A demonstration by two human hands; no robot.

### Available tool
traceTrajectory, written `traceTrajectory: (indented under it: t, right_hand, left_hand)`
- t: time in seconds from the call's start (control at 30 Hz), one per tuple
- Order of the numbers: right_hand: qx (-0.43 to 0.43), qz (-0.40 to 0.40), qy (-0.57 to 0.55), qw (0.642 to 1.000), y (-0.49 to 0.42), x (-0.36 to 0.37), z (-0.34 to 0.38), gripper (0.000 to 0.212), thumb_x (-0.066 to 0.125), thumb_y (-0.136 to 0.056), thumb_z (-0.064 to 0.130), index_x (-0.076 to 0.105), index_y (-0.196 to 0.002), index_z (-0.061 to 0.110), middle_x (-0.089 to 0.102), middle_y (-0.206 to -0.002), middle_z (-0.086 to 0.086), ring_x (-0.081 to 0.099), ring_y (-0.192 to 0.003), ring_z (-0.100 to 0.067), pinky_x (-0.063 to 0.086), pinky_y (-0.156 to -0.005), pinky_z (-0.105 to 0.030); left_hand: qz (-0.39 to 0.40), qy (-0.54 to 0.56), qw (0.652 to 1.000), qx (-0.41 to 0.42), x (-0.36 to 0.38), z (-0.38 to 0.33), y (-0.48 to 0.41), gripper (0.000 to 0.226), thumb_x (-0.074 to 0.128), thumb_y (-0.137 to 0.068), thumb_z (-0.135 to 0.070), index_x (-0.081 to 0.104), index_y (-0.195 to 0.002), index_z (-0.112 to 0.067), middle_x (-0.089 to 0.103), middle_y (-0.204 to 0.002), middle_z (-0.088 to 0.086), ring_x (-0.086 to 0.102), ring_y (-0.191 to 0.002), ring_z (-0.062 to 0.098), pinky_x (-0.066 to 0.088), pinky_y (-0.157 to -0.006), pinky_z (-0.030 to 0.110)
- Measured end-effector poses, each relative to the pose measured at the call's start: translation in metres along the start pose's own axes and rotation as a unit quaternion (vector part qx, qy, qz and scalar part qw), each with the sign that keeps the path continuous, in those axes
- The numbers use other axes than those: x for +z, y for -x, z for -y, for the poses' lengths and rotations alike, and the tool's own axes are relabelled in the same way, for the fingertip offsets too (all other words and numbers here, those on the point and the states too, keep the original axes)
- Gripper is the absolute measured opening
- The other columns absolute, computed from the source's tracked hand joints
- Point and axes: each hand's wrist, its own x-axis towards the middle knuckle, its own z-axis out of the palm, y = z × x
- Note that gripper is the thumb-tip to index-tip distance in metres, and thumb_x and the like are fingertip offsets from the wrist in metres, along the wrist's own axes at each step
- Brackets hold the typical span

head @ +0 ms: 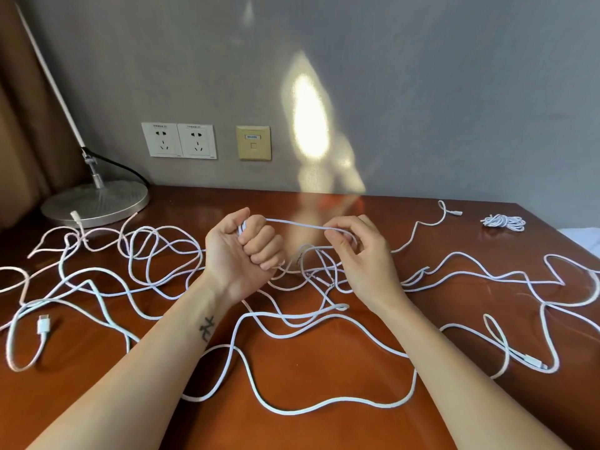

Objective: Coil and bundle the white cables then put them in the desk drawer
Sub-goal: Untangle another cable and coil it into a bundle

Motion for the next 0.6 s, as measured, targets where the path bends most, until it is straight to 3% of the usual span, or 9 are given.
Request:
traceTrajectory:
  t: [0.07, 0.17, 0.23, 0.3, 0.43, 0.53, 0.6]
  right_hand:
    - [-0.016, 0.015, 0.036, 0.999, 0.0009, -0.0006, -0.0027, 0.012, 0.066, -0.101, 0.019, 0.076, -0.108, 0.016, 0.062, -0.095, 0.006, 0.059, -0.083, -0.004, 0.042, -0.075, -0.011]
    - [-0.075, 0.062, 0.146, 0.984, -0.0002, -0.0005, -0.0092, 0.017, 0.066, -0.101, 0.027, 0.078, -0.111, 0.022, 0.058, -0.087, 0.016, 0.050, -0.082, -0.006, 0.043, -0.076, -0.017]
    - [-0.102, 0.111, 0.197, 0.969, 0.0000, 0.0006, -0.0103, 0.020, 0.064, -0.101, 0.031, 0.078, -0.116, 0.026, 0.050, -0.079, 0.025, 0.042, -0.083, -0.001, 0.038, -0.079, -0.011]
    - [-0.113, 0.148, 0.214, 0.959, 0.0009, 0.0016, -0.0092, 0.023, 0.064, -0.102, 0.030, 0.076, -0.121, 0.030, 0.045, -0.075, 0.029, 0.039, -0.083, 0.000, 0.036, -0.074, -0.010]
    - [-0.121, 0.187, 0.207, 0.953, 0.0029, 0.0041, -0.0056, 0.026, 0.062, -0.103, 0.026, 0.074, -0.126, 0.034, 0.049, -0.074, 0.023, 0.043, -0.082, -0.001, 0.043, -0.070, -0.023]
    - [-0.141, 0.198, 0.198, 0.949, 0.0047, 0.0062, -0.0021, 0.026, 0.064, -0.102, 0.023, 0.075, -0.125, 0.031, 0.051, -0.086, 0.045, 0.045, -0.090, 0.018, 0.035, -0.068, -0.008]
    - [-0.147, 0.200, 0.193, 0.949, 0.0060, 0.0086, -0.0024, 0.027, 0.066, -0.101, 0.021, 0.076, -0.124, 0.030, 0.049, -0.087, 0.050, 0.045, -0.091, 0.021, 0.033, -0.069, -0.007]
  left_hand:
    - [0.007, 0.034, 0.999, 0.011, -0.0021, -0.0014, -0.0003, 0.043, 0.035, -0.094, -0.030, 0.022, -0.053, -0.023, 0.016, -0.048, -0.004, 0.015, -0.046, 0.013, 0.014, -0.051, 0.028]
    - [0.025, 0.107, 0.994, 0.022, -0.0059, -0.0043, -0.0009, 0.042, 0.036, -0.093, -0.026, 0.027, -0.053, -0.021, 0.024, -0.047, -0.004, 0.018, -0.046, 0.013, 0.018, -0.050, 0.027]
    - [0.002, 0.144, 0.989, 0.034, -0.0090, -0.0058, -0.0019, 0.047, 0.028, -0.099, -0.025, 0.031, -0.052, -0.020, 0.027, -0.047, -0.004, 0.021, -0.046, 0.012, 0.022, -0.049, 0.026]
    - [-0.027, 0.173, 0.984, 0.047, -0.0102, -0.0068, -0.0031, 0.053, 0.021, -0.104, -0.027, 0.032, -0.053, -0.019, 0.027, -0.049, -0.004, 0.023, -0.045, 0.012, 0.023, -0.048, 0.026]
    - [-0.095, 0.204, 0.971, 0.078, -0.0070, -0.0077, -0.0067, 0.057, 0.020, -0.110, -0.045, 0.036, -0.063, -0.017, 0.026, -0.061, -0.005, 0.022, -0.053, 0.012, 0.025, -0.055, 0.025]
    - [-0.132, 0.194, 0.968, 0.087, -0.0051, -0.0084, -0.0093, 0.059, 0.021, -0.107, -0.058, 0.040, -0.071, -0.016, 0.024, -0.067, -0.005, 0.022, -0.056, 0.013, 0.026, -0.060, 0.026]
    - [-0.151, 0.176, 0.968, 0.090, -0.0049, -0.0105, -0.0094, 0.051, 0.031, -0.107, -0.053, 0.043, -0.076, -0.015, 0.026, -0.070, -0.004, 0.023, -0.058, 0.013, 0.026, -0.063, 0.025]
